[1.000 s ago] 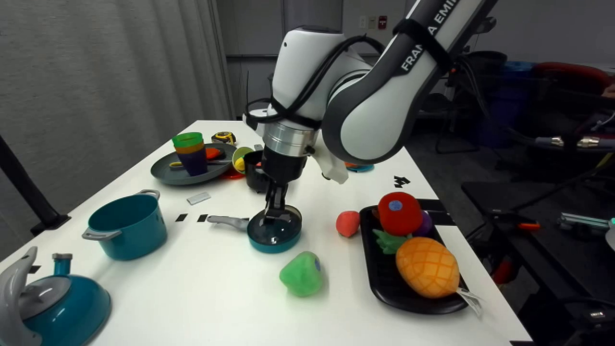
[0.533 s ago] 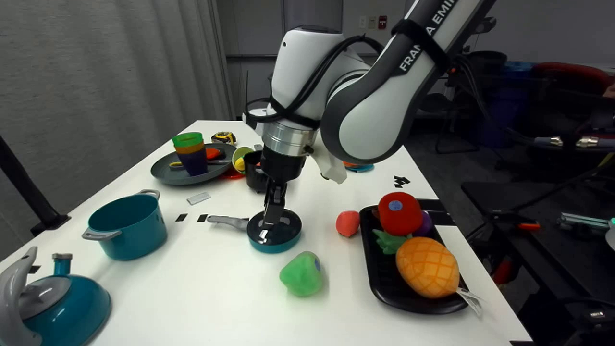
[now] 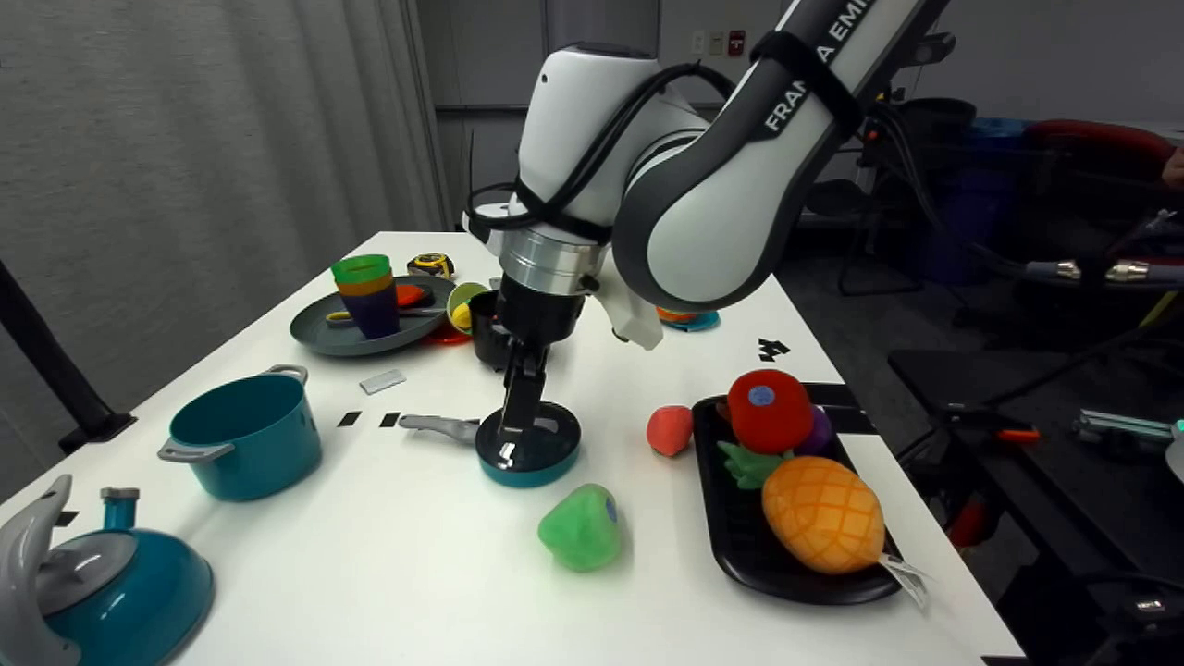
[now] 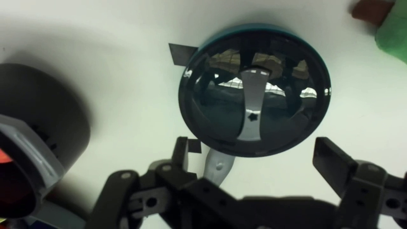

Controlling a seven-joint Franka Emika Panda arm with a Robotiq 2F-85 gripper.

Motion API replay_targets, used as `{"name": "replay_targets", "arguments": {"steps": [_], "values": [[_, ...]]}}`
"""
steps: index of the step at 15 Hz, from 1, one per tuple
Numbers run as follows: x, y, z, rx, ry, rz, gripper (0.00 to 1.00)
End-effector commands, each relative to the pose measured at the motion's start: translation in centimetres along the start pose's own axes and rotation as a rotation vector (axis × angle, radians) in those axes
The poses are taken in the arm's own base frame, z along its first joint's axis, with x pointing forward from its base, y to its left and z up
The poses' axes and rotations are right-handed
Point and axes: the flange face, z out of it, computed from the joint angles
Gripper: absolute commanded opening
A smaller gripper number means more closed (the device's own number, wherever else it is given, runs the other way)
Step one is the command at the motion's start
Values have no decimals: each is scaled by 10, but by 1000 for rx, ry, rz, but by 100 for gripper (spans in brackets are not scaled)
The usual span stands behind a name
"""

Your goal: Take the lid off the pot and put it on the pan

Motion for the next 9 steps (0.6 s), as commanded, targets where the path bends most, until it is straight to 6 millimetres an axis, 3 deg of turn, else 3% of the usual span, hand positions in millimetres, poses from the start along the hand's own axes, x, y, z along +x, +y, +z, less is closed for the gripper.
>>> {"name": "replay_targets", "arguments": {"steps": [1,9], "values": [[9,4,-10,-5,36,19,100],[21,0,-35,-14,82,7,100]]}}
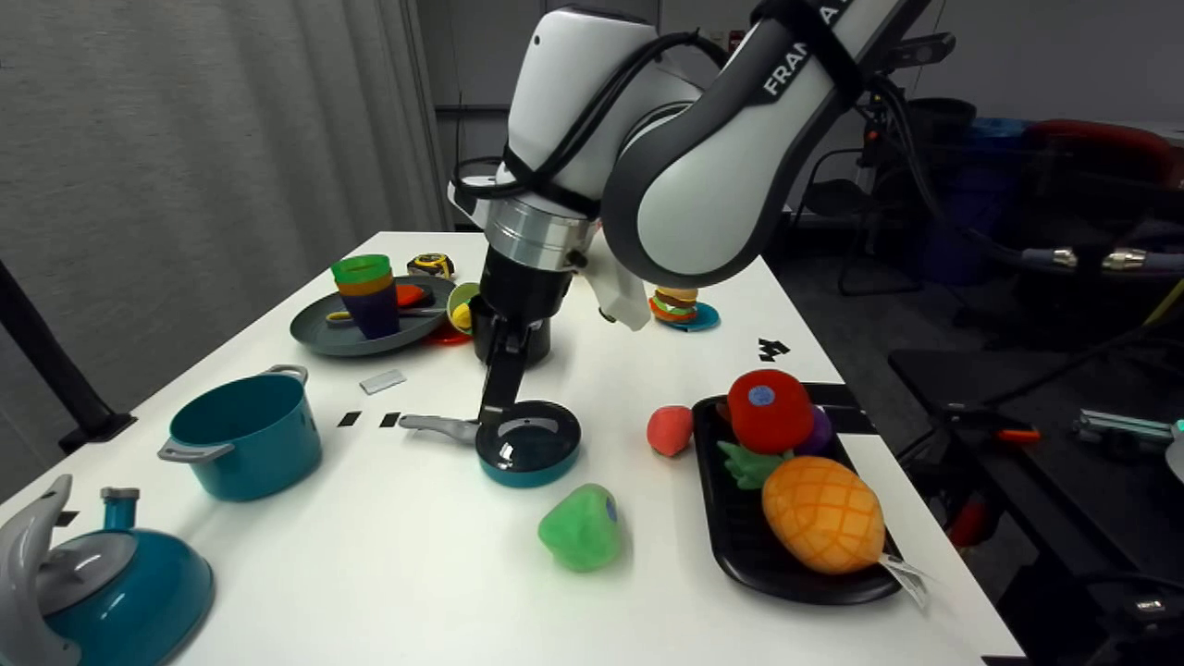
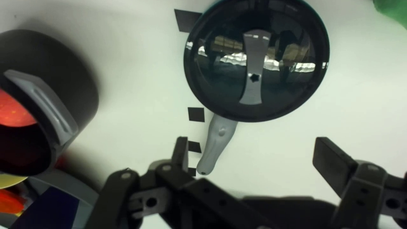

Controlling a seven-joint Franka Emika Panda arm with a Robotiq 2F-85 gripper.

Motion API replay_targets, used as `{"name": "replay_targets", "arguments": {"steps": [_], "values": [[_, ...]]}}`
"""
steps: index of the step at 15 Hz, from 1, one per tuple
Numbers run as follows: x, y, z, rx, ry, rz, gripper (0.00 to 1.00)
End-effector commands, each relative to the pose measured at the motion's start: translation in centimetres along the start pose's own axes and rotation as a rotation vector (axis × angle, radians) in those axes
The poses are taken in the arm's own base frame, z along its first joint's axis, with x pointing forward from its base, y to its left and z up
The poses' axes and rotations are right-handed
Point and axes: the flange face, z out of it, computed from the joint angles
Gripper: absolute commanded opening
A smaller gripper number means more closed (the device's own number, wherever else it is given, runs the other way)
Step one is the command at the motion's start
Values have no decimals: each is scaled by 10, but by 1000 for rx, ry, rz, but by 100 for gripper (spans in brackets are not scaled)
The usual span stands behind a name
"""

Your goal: Take the lid off the pot and put it on the pan

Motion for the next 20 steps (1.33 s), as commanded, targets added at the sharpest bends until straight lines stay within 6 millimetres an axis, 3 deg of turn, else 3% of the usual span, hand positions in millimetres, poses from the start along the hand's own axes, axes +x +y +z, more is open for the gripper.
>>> {"name": "replay_targets", "arguments": {"steps": [1,14,20], "values": [[8,-2,-19,-7,47,8,100],[30,-4,-83,-25,145,-7,100],[28,-10,-96,-26,150,-19,100]]}}
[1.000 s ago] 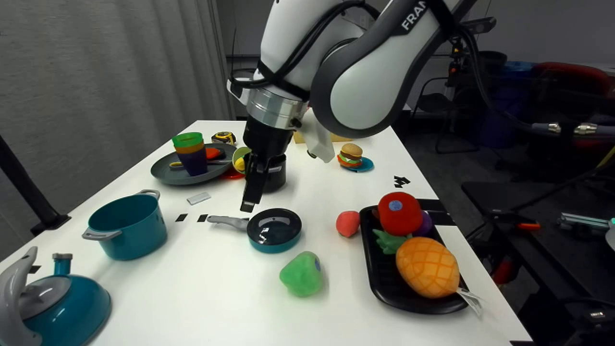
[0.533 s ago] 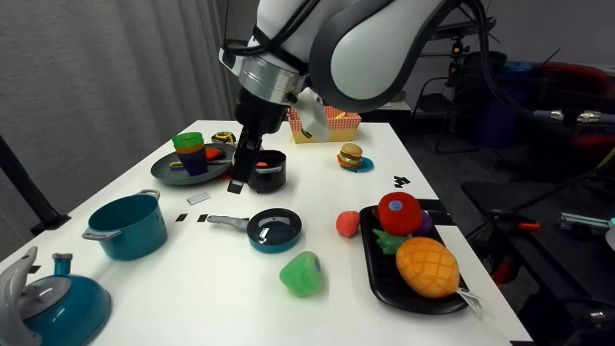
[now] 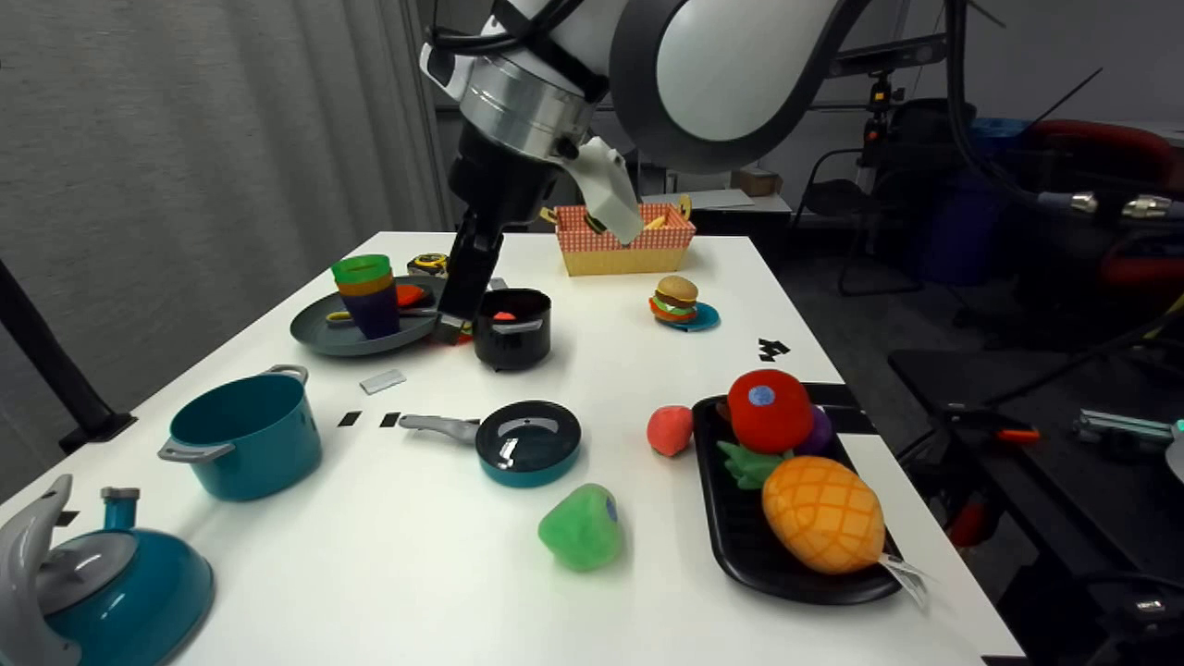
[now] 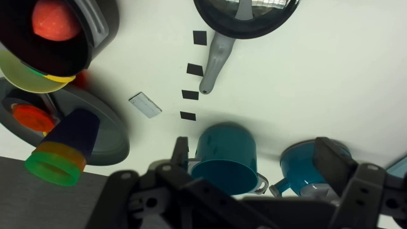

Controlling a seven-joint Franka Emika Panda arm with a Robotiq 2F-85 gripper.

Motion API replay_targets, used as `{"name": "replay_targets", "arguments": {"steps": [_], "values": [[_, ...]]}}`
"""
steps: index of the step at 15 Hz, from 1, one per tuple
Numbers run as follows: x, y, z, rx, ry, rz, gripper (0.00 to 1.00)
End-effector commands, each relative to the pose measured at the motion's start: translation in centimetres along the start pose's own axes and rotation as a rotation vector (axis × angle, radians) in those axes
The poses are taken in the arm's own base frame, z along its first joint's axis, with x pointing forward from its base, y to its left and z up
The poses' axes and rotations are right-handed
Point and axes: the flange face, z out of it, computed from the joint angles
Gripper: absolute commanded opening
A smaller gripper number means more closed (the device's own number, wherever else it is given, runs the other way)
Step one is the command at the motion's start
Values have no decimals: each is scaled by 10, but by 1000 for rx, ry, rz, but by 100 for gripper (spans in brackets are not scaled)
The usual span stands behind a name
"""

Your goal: Take the lid off the pot and put it on the pan

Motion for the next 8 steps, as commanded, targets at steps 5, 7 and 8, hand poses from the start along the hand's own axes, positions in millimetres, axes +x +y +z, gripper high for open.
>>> {"name": "replay_targets", "arguments": {"steps": [5,7,8], "values": [[-1,-7,-4,5,-4,-9,100],[-1,-8,-4,5,-4,-10,100],[-1,-8,-4,5,-4,-10,100]]}}
